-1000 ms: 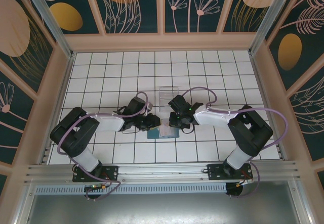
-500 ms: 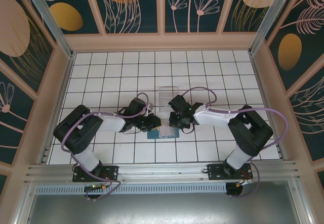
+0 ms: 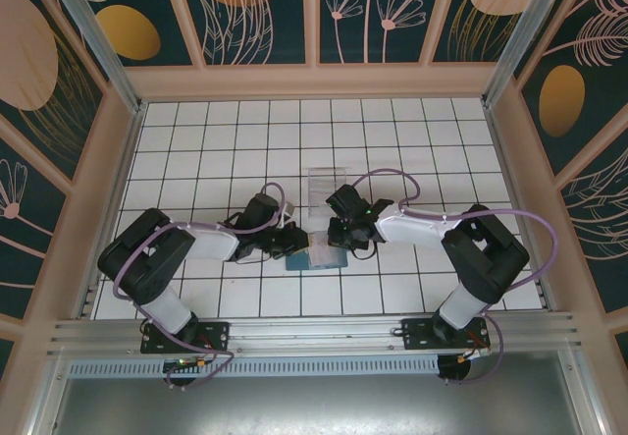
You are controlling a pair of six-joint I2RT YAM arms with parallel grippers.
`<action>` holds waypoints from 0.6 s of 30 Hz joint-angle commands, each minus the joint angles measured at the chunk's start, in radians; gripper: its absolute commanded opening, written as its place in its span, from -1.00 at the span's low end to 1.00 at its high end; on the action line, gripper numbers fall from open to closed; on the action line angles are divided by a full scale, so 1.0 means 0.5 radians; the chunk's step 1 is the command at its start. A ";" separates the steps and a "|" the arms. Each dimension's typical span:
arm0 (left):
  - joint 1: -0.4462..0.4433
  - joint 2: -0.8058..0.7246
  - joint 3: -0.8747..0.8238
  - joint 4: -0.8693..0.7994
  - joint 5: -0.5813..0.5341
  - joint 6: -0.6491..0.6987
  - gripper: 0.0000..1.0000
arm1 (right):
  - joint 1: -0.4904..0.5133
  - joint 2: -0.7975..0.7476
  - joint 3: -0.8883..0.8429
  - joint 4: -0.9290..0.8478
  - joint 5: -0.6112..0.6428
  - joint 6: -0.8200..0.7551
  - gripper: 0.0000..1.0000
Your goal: Take the credit cards out of the card holder
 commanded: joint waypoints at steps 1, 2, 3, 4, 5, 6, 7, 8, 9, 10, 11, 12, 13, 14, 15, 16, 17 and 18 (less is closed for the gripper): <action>-0.004 -0.068 -0.046 -0.142 -0.036 0.066 -0.78 | 0.017 0.041 -0.028 -0.097 0.045 0.009 -0.67; -0.006 -0.086 -0.044 -0.164 -0.044 0.077 -0.79 | 0.015 0.038 -0.028 -0.095 0.045 0.007 -0.67; -0.007 -0.101 -0.045 -0.186 -0.056 0.088 -0.79 | 0.014 0.037 -0.029 -0.093 0.045 0.005 -0.67; -0.005 -0.120 -0.043 -0.208 -0.064 0.102 -0.80 | 0.014 0.033 -0.028 -0.092 0.040 0.004 -0.67; -0.006 -0.141 -0.037 -0.241 -0.082 0.114 -0.81 | 0.014 0.034 -0.028 -0.092 0.042 0.002 -0.68; -0.004 -0.156 -0.034 -0.273 -0.098 0.131 -0.80 | 0.014 0.032 -0.028 -0.089 0.039 -0.001 -0.68; -0.006 -0.172 -0.024 -0.313 -0.118 0.152 -0.81 | 0.014 0.029 -0.028 -0.088 0.039 0.001 -0.68; -0.001 -0.189 -0.015 -0.355 -0.132 0.172 -0.82 | 0.016 0.026 -0.028 -0.086 0.039 -0.001 -0.68; -0.003 -0.205 -0.004 -0.386 -0.146 0.192 -0.82 | 0.014 0.026 -0.028 -0.083 0.035 0.001 -0.68; -0.002 -0.223 0.007 -0.426 -0.163 0.215 -0.83 | 0.014 0.021 -0.027 -0.083 0.036 -0.001 -0.68; -0.004 -0.245 0.018 -0.464 -0.176 0.246 -0.84 | 0.015 0.019 -0.025 -0.083 0.033 -0.004 -0.68; -0.001 -0.257 0.032 -0.495 -0.181 0.279 -0.86 | 0.014 0.019 -0.022 -0.083 0.033 -0.008 -0.68; -0.001 -0.275 0.049 -0.541 -0.190 0.318 -0.88 | 0.016 0.017 -0.019 -0.083 0.030 -0.007 -0.68; -0.002 -0.290 0.072 -0.599 -0.210 0.364 -0.89 | 0.017 0.015 -0.018 -0.082 0.029 -0.008 -0.68; -0.003 -0.301 0.094 -0.654 -0.225 0.403 -0.90 | 0.017 0.011 -0.014 -0.087 0.029 -0.009 -0.68; -0.003 -0.316 0.120 -0.713 -0.242 0.455 -0.91 | 0.018 0.009 -0.012 -0.089 0.030 -0.011 -0.68; -0.001 -0.330 0.147 -0.781 -0.268 0.502 -0.92 | 0.017 0.005 -0.007 -0.092 0.033 -0.013 -0.68; -0.001 -0.343 0.172 -0.840 -0.291 0.543 -0.93 | 0.017 0.004 -0.007 -0.092 0.033 -0.013 -0.68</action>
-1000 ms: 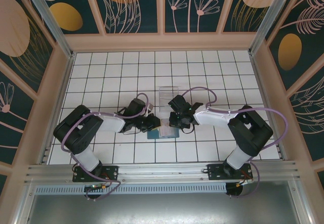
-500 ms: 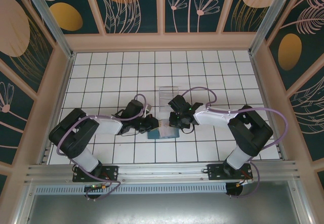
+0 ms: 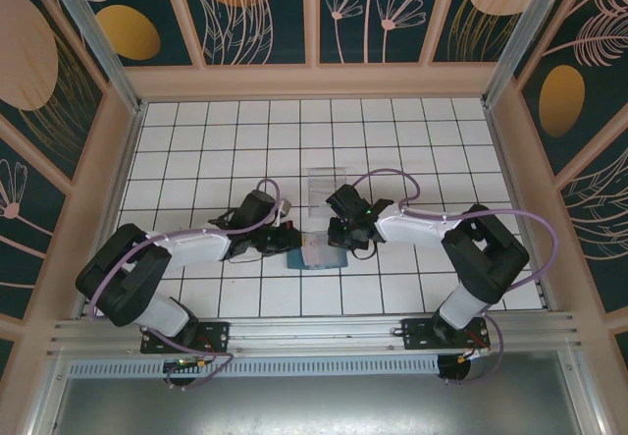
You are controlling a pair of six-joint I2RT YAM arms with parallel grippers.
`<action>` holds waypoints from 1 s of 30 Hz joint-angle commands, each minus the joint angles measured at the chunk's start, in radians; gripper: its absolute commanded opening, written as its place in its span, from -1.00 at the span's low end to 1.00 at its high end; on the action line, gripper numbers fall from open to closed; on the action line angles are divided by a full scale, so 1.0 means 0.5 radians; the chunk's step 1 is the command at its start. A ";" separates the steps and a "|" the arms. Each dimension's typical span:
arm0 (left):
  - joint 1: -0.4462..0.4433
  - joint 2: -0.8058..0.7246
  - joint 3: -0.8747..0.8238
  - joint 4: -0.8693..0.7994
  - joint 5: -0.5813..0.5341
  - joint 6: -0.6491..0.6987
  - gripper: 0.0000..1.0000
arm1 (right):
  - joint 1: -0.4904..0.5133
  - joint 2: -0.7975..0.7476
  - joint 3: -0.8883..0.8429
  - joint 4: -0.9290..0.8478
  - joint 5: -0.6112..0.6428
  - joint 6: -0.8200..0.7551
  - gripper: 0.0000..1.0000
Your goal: Take the credit cards out of the card holder
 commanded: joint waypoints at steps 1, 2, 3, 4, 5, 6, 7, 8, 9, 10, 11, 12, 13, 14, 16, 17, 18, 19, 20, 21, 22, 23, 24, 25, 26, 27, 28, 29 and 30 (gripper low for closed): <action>-0.002 -0.065 0.104 -0.364 -0.134 0.266 -0.93 | 0.017 0.000 -0.004 -0.093 0.033 -0.014 -0.69; -0.001 -0.080 0.135 -0.429 -0.144 0.328 -0.93 | 0.017 -0.006 -0.004 -0.095 0.033 -0.018 -0.69; -0.001 -0.095 0.161 -0.481 -0.160 0.370 -0.93 | 0.017 -0.007 -0.002 -0.098 0.033 -0.020 -0.69; -0.001 -0.113 0.193 -0.544 -0.189 0.419 -0.93 | 0.017 -0.009 0.002 -0.098 0.033 -0.023 -0.69; -0.003 -0.130 0.229 -0.612 -0.215 0.479 -0.93 | 0.017 -0.012 0.007 -0.103 0.032 -0.029 -0.69; -0.002 -0.149 0.262 -0.668 -0.241 0.522 -0.93 | 0.017 -0.015 0.011 -0.104 0.035 -0.029 -0.69; -0.002 -0.167 0.300 -0.738 -0.282 0.571 -0.93 | 0.017 -0.019 0.014 -0.107 0.038 -0.033 -0.69; -0.001 -0.188 0.342 -0.806 -0.339 0.613 -0.93 | 0.016 -0.025 0.015 -0.109 0.039 -0.033 -0.68; -0.002 -0.202 0.375 -0.859 -0.381 0.650 -0.94 | 0.017 -0.030 0.015 -0.108 0.042 -0.033 -0.69; -0.001 -0.219 0.422 -0.915 -0.432 0.705 -0.95 | 0.017 -0.038 0.015 -0.110 0.045 -0.033 -0.69; -0.003 -0.231 0.460 -0.960 -0.473 0.752 -0.96 | 0.017 -0.046 0.015 -0.111 0.047 -0.033 -0.69; -0.001 -0.242 0.493 -0.994 -0.499 0.794 -0.96 | 0.017 -0.055 0.018 -0.113 0.050 -0.033 -0.69; -0.001 -0.250 0.527 -1.013 -0.521 0.845 -0.95 | 0.017 -0.065 0.019 -0.118 0.055 -0.034 -0.68; -0.003 -0.260 0.558 -1.022 -0.528 0.901 -0.96 | 0.016 -0.077 0.022 -0.122 0.063 -0.037 -0.69; -0.002 -0.262 0.617 -1.024 -0.533 1.005 -0.94 | 0.014 -0.094 0.030 -0.133 0.075 -0.042 -0.69; -0.001 -0.258 0.653 -1.024 -0.529 1.076 -0.94 | 0.014 -0.105 0.035 -0.137 0.084 -0.047 -0.68; -0.002 -0.248 0.689 -1.026 -0.526 1.135 -0.94 | 0.014 -0.114 0.038 -0.141 0.089 -0.051 -0.69; -0.003 -0.231 0.719 -1.031 -0.536 1.198 -0.94 | 0.012 -0.128 0.042 -0.147 0.096 -0.056 -0.69; -0.002 -0.213 0.787 -1.040 -0.543 1.270 -0.94 | 0.008 -0.139 0.045 -0.152 0.105 -0.059 -0.68; -0.003 -0.193 0.830 -1.048 -0.544 1.335 -0.94 | 0.006 -0.151 0.047 -0.155 0.111 -0.060 -0.68; -0.001 -0.166 0.876 -1.061 -0.542 1.414 -0.95 | 0.002 -0.164 0.048 -0.156 0.115 -0.063 -0.69; -0.001 -0.146 0.910 -1.069 -0.544 1.483 -0.95 | -0.005 -0.179 0.046 -0.159 0.113 -0.064 -0.69; -0.001 -0.118 0.947 -1.076 -0.538 1.562 -0.95 | -0.010 -0.194 0.046 -0.159 0.116 -0.066 -0.69; -0.003 -0.093 0.979 -1.082 -0.532 1.635 -0.95 | -0.015 -0.211 0.045 -0.160 0.118 -0.071 -0.68; -0.001 -0.066 1.005 -1.080 -0.531 1.687 -0.96 | -0.022 -0.226 0.044 -0.162 0.121 -0.072 -0.69; -0.002 -0.037 1.039 -1.085 -0.530 1.749 -0.96 | -0.030 -0.243 0.044 -0.165 0.127 -0.075 -0.69; -0.002 -0.002 1.078 -1.095 -0.526 1.814 -0.96 | -0.039 -0.258 0.042 -0.169 0.132 -0.079 -0.69; -0.003 0.029 1.112 -1.108 -0.513 1.870 -0.96 | -0.046 -0.272 0.042 -0.174 0.141 -0.081 -0.68; -0.003 0.063 1.152 -1.123 -0.497 1.936 -0.97 | -0.054 -0.291 0.040 -0.181 0.150 -0.081 -0.68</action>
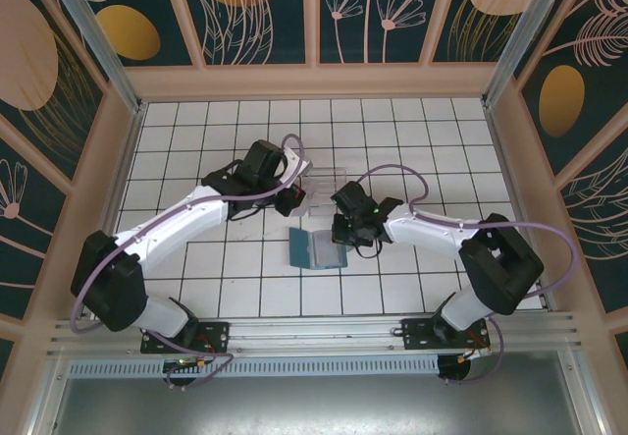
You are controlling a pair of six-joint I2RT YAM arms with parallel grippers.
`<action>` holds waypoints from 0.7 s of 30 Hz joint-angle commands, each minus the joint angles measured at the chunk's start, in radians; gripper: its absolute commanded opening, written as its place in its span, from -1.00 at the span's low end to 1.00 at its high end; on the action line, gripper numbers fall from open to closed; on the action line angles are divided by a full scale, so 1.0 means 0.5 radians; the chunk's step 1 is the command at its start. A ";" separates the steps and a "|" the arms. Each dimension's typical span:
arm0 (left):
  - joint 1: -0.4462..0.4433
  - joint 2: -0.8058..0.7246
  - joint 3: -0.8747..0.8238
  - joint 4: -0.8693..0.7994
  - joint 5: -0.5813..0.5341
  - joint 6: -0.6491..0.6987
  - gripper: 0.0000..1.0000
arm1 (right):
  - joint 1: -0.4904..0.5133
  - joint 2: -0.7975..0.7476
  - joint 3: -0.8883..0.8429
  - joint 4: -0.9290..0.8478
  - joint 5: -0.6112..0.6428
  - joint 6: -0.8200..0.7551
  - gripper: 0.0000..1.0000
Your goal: Take the credit cards out of the card holder
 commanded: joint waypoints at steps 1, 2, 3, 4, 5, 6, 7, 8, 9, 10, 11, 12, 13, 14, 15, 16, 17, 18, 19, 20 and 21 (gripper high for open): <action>-0.003 0.110 0.127 -0.097 0.015 0.370 -0.97 | -0.035 -0.109 0.037 -0.075 0.089 -0.042 -0.68; -0.003 0.130 0.155 -0.105 0.028 0.434 -0.98 | -0.044 -0.127 0.035 -0.080 0.092 -0.045 -0.68; -0.003 0.151 0.186 -0.122 0.045 0.508 -0.98 | -0.055 -0.152 0.029 -0.088 0.102 -0.042 -0.68; -0.001 0.170 0.214 -0.135 0.060 0.588 -0.99 | -0.066 -0.175 0.022 -0.090 0.110 -0.041 -0.68; -0.001 0.183 0.239 -0.147 0.072 0.658 -0.99 | -0.074 -0.197 0.018 -0.101 0.112 -0.039 -0.68; -0.002 0.199 0.262 -0.164 0.092 0.748 -1.00 | -0.090 -0.227 0.011 -0.116 0.129 -0.033 -0.68; -0.003 0.214 0.287 -0.187 0.101 0.840 -1.00 | -0.100 -0.260 0.006 -0.130 0.162 -0.030 -0.68; -0.001 0.235 0.318 -0.217 0.103 0.911 -1.00 | -0.115 -0.285 0.002 -0.142 0.182 -0.028 -0.68; -0.002 0.265 0.363 -0.260 0.098 1.000 -1.00 | -0.133 -0.322 -0.004 -0.154 0.198 -0.028 -0.68; -0.001 0.300 0.416 -0.310 0.093 1.080 -1.00 | -0.154 -0.359 -0.009 -0.171 0.216 -0.028 -0.68; -0.001 0.334 0.459 -0.354 0.092 1.134 -1.00 | -0.175 -0.391 -0.015 -0.186 0.230 -0.029 -0.68; -0.004 0.375 0.519 -0.405 0.087 1.201 -1.00 | -0.199 -0.431 -0.021 -0.200 0.245 -0.031 -0.68; -0.003 0.422 0.579 -0.459 0.084 1.264 -1.00 | -0.225 -0.473 -0.029 -0.214 0.261 -0.030 -0.68; -0.005 0.459 0.624 -0.493 0.073 1.294 -1.00 | -0.248 -0.507 -0.039 -0.222 0.270 -0.031 -0.68; -0.006 0.534 0.687 -0.542 0.066 1.336 -1.00 | -0.274 -0.551 -0.051 -0.231 0.274 -0.031 -0.68; -0.006 0.586 0.749 -0.597 0.071 1.375 -1.00 | -0.300 -0.592 -0.058 -0.242 0.279 -0.026 -0.68; -0.006 0.628 0.803 -0.647 0.079 1.411 -1.00 | -0.315 -0.623 -0.062 -0.253 0.286 -0.023 -0.68; -0.006 0.676 0.867 -0.698 0.086 1.443 -1.00 | -0.334 -0.660 -0.067 -0.264 0.292 -0.021 -0.68; -0.009 0.728 0.926 -0.744 0.087 1.468 -1.00 | -0.345 -0.695 -0.076 -0.271 0.299 -0.018 -0.68; -0.008 0.770 0.974 -0.775 0.081 1.482 -1.00 | -0.354 -0.719 -0.080 -0.278 0.302 -0.016 -0.67; -0.007 0.820 1.037 -0.812 0.073 1.498 -0.99 | -0.364 -0.745 -0.086 -0.287 0.305 -0.015 -0.68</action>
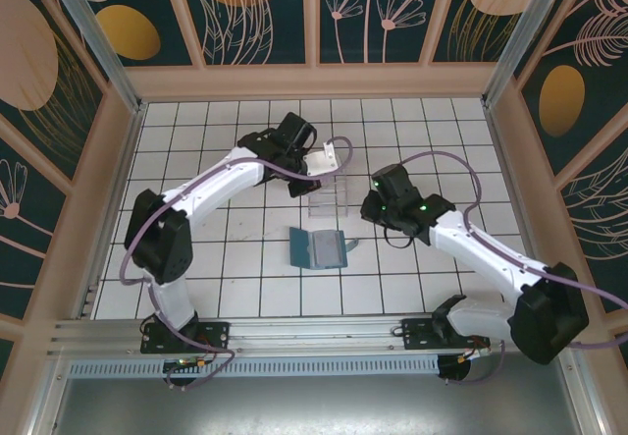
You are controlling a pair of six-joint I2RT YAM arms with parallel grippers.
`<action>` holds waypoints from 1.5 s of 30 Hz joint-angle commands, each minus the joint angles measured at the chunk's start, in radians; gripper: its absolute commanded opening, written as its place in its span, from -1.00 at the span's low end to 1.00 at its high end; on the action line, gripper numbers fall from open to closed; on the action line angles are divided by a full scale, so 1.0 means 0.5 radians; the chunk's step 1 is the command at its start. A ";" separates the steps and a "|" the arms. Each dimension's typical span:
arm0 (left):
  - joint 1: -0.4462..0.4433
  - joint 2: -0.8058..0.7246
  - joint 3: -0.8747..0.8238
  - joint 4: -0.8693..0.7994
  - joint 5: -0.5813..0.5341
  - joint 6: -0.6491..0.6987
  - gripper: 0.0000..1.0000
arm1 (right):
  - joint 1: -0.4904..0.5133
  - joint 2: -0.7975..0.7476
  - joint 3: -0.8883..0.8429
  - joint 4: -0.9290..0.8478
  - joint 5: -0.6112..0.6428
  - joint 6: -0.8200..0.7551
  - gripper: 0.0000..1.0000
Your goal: Take the credit cards out of the card holder
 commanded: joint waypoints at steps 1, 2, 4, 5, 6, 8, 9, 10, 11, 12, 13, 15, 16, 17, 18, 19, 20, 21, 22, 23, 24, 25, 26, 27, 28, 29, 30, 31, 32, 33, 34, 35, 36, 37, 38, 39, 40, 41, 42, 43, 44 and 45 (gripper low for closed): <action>-0.010 0.143 0.201 -0.270 0.008 0.187 -0.98 | -0.032 -0.096 -0.050 -0.098 0.089 -0.001 -0.68; -0.012 0.189 0.265 -0.305 -0.001 0.192 -0.98 | -0.038 -0.109 -0.054 -0.102 0.089 -0.002 -0.68; -0.015 0.303 0.414 -0.447 -0.022 0.205 -0.97 | -0.046 -0.136 -0.066 -0.111 0.095 0.007 -0.68; -0.022 0.349 0.471 -0.491 -0.028 0.221 -0.97 | -0.046 -0.145 -0.067 -0.115 0.098 0.008 -0.67; -0.028 0.396 0.540 -0.545 -0.038 0.234 -0.98 | -0.049 -0.152 -0.076 -0.111 0.099 0.014 -0.68; -0.040 0.479 0.646 -0.628 -0.035 0.251 -0.96 | -0.054 -0.168 -0.091 -0.104 0.096 0.021 -0.68; -0.044 0.528 0.707 -0.680 -0.016 0.260 -0.95 | -0.054 -0.177 -0.101 -0.104 0.094 0.022 -0.68; -0.045 0.574 0.770 -0.732 0.006 0.269 -0.95 | -0.054 -0.183 -0.110 -0.103 0.098 0.027 -0.68; -0.046 0.615 0.827 -0.776 0.018 0.271 -0.94 | -0.057 -0.189 -0.116 -0.100 0.098 0.026 -0.68; -0.050 0.660 0.880 -0.826 0.024 0.275 -0.94 | -0.059 -0.195 -0.122 -0.103 0.096 0.025 -0.68; -0.056 0.706 0.936 -0.869 0.014 0.277 -0.93 | -0.062 -0.200 -0.129 -0.105 0.098 0.028 -0.68; -0.069 0.775 1.000 -0.928 -0.016 0.276 -0.93 | -0.065 -0.215 -0.140 -0.106 0.101 0.032 -0.68; -0.073 0.794 1.012 -0.928 -0.034 0.274 -0.93 | -0.066 -0.223 -0.144 -0.105 0.099 0.034 -0.68; -0.080 0.815 1.020 -0.928 -0.056 0.273 -0.93 | -0.068 -0.232 -0.150 -0.104 0.098 0.038 -0.68; -0.088 0.837 1.028 -0.936 -0.066 0.274 -0.94 | -0.070 -0.241 -0.157 -0.104 0.097 0.039 -0.68; -0.092 0.854 1.041 -0.941 -0.069 0.275 -0.94 | -0.071 -0.248 -0.159 -0.107 0.097 0.040 -0.68; -0.101 0.874 1.059 -0.949 -0.077 0.273 -0.94 | -0.073 -0.260 -0.163 -0.108 0.095 0.042 -0.68; -0.109 0.899 1.079 -0.958 -0.081 0.274 -0.94 | -0.076 -0.265 -0.168 -0.112 0.094 0.042 -0.68; -0.116 0.918 1.101 -0.970 -0.080 0.275 -0.94 | -0.078 -0.269 -0.172 -0.112 0.092 0.047 -0.68; -0.122 0.940 1.120 -0.978 -0.080 0.274 -0.94 | -0.078 -0.274 -0.176 -0.113 0.090 0.046 -0.68; -0.129 0.960 1.134 -0.980 -0.086 0.275 -0.94 | -0.080 -0.279 -0.178 -0.118 0.088 0.051 -0.68; -0.135 0.975 1.144 -0.982 -0.091 0.274 -0.93 | -0.081 -0.284 -0.181 -0.119 0.086 0.053 -0.68; -0.143 0.998 1.159 -0.993 -0.092 0.278 -0.93 | -0.080 -0.288 -0.184 -0.123 0.086 0.054 -0.68; -0.146 1.016 1.176 -1.002 -0.096 0.274 -0.92 | -0.081 -0.295 -0.189 -0.123 0.085 0.054 -0.68; -0.151 1.031 1.191 -1.011 -0.097 0.275 -0.92 | -0.082 -0.301 -0.192 -0.126 0.085 0.060 -0.68; -0.156 1.048 1.204 -1.019 -0.103 0.273 -0.90 | -0.083 -0.306 -0.196 -0.130 0.084 0.058 -0.68; -0.160 1.061 1.214 -1.023 -0.108 0.275 -0.89 | -0.082 -0.312 -0.199 -0.133 0.082 0.064 -0.69; -0.165 1.068 1.218 -1.023 -0.116 0.274 -0.87 | -0.081 -0.317 -0.204 -0.133 0.083 0.066 -0.69; -0.167 1.075 1.224 -1.023 -0.121 0.272 -0.84 | -0.080 -0.322 -0.206 -0.136 0.083 0.065 -0.69; -0.169 1.083 1.231 -1.025 -0.128 0.269 -0.79 | -0.081 -0.325 -0.209 -0.136 0.083 0.068 -0.69; -0.170 1.087 1.237 -1.020 -0.133 0.266 -0.74 | -0.083 -0.330 -0.211 -0.139 0.083 0.068 -0.69; -0.170 1.090 1.247 -1.017 -0.136 0.263 -0.71 | -0.083 -0.331 -0.209 -0.140 0.083 0.069 -0.69; -0.171 1.092 1.256 -1.013 -0.137 0.257 -0.67 | -0.084 -0.337 -0.210 -0.142 0.084 0.070 -0.69; -0.170 1.092 1.265 -1.012 -0.134 0.262 -0.64 | -0.084 -0.338 -0.209 -0.141 0.082 0.070 -0.69; -0.170 1.093 1.273 -1.005 -0.137 0.260 -0.59 | -0.083 -0.341 -0.209 -0.143 0.083 0.073 -0.69; -0.173 1.093 1.287 -0.999 -0.142 0.262 -0.55 | -0.083 -0.343 -0.210 -0.145 0.083 0.075 -0.69; -0.173 1.093 1.296 -0.993 -0.145 0.263 -0.53 | -0.083 -0.348 -0.210 -0.145 0.083 0.076 -0.68; -0.173 1.092 1.307 -0.981 -0.155 0.263 -0.50 | -0.083 -0.347 -0.209 -0.145 0.083 0.074 -0.69; -0.175 1.093 1.317 -0.972 -0.164 0.261 -0.47 | -0.083 -0.350 -0.209 -0.145 0.085 0.078 -0.69; -0.175 1.090 1.323 -0.962 -0.173 0.261 -0.43 | -0.083 -0.350 -0.209 -0.146 0.087 0.079 -0.69; -0.173 1.090 1.330 -0.949 -0.184 0.263 -0.41 | -0.083 -0.352 -0.208 -0.145 0.086 0.078 -0.69; -0.176 1.090 1.335 -0.934 -0.196 0.261 -0.38 | -0.083 -0.349 -0.208 -0.149 0.086 0.081 -0.69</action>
